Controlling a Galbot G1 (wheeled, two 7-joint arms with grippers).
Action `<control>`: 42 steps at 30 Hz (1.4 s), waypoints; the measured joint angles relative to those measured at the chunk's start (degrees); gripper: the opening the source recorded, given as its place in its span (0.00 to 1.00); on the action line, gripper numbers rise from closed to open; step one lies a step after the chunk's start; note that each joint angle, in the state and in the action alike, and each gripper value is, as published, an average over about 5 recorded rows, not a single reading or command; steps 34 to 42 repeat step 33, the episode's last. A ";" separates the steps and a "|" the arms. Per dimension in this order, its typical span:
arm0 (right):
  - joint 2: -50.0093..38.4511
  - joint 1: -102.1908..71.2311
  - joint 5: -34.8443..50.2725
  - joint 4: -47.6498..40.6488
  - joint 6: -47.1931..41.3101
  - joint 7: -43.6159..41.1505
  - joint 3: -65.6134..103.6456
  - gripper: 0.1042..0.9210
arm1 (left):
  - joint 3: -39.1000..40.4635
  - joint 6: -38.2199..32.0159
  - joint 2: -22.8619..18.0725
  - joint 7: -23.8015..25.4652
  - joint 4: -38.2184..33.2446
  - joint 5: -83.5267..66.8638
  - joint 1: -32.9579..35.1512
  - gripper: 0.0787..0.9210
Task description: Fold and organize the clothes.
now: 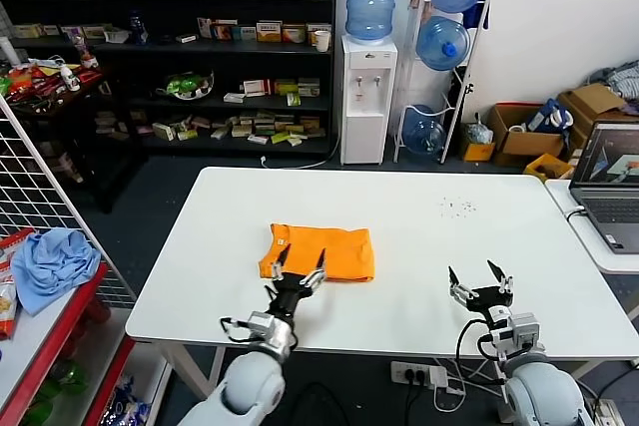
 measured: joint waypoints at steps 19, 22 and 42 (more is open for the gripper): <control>8.92 0.90 -5.93 0.95 0.68 -7.87 5.66 0.88 | -15.15 4.93 4.76 4.86 -3.41 10.68 8.26 0.88; 10.31 0.89 -7.09 1.07 0.66 -8.55 5.79 0.88 | -17.25 6.41 3.86 6.04 -4.43 11.63 8.74 0.88; 13.35 0.68 -9.23 1.20 1.19 -9.43 6.12 0.88 | -21.16 8.22 1.82 7.86 -6.77 14.04 9.84 0.88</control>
